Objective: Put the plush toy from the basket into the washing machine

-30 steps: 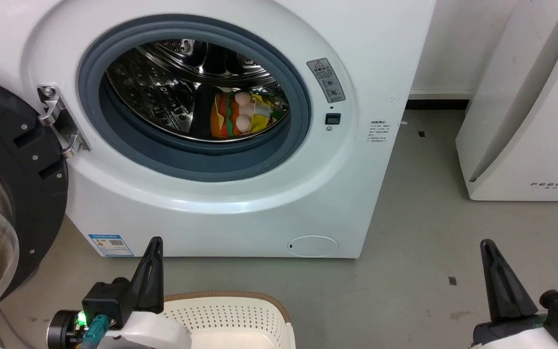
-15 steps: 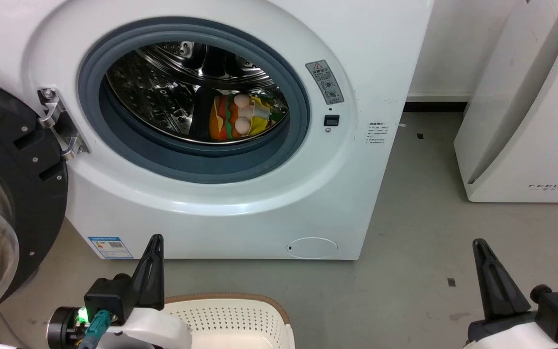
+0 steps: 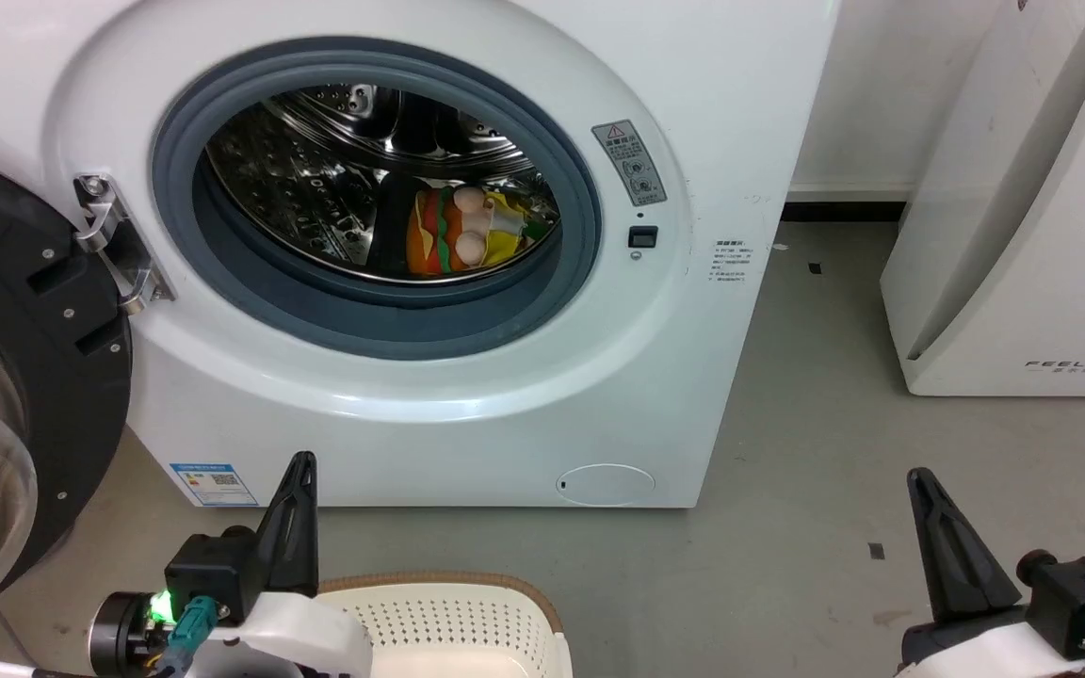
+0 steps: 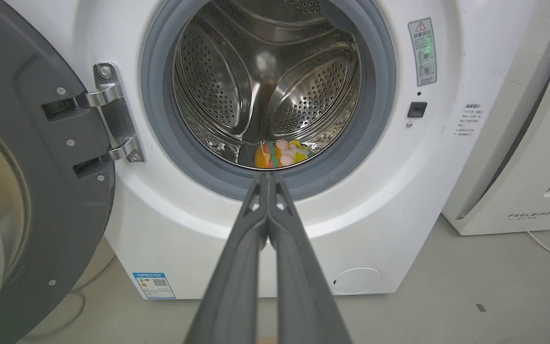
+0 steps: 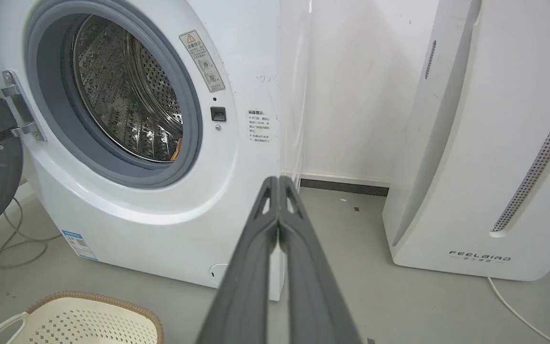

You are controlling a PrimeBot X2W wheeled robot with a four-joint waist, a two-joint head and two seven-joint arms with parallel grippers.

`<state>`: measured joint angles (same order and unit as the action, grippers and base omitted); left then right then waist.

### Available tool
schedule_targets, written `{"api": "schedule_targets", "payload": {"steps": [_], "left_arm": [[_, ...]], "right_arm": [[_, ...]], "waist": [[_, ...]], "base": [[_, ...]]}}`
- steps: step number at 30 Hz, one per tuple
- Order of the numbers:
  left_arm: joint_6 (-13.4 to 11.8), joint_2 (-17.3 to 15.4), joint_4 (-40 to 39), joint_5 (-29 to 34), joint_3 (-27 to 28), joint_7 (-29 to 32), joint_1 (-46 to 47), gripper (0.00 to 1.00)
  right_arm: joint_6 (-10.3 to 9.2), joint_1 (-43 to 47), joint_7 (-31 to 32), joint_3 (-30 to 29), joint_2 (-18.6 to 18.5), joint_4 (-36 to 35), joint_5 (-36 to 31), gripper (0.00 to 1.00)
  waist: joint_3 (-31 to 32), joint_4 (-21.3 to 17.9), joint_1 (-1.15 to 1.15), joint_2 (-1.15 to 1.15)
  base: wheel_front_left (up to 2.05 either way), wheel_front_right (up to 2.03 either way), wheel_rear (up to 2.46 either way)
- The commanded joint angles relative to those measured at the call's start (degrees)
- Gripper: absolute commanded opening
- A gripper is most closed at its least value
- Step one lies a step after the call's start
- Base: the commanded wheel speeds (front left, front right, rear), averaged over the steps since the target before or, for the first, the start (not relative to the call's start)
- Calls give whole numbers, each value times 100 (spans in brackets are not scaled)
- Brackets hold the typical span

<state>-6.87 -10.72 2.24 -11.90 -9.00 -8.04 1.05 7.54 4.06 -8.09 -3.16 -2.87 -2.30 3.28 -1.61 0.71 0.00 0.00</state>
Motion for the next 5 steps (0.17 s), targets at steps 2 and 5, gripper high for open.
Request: {"api": "schedule_targets", "payload": {"steps": [2, 5], "left_arm": [[56, 68, -37, 111, 72, 57, -51, 0], [85, 102, -45, 162, 111, 92, -54, 0]], "right_arm": [[-3, -127, 62, 28, 0, 31, -70, 0], [-3, -140, 97, 42, 0, 40, -82, 0]], "waist": [[7, -3, 0, 0], [14, -6, 0, 0]], "base": [[0, 0, 0], [0, 0, 0]]}}
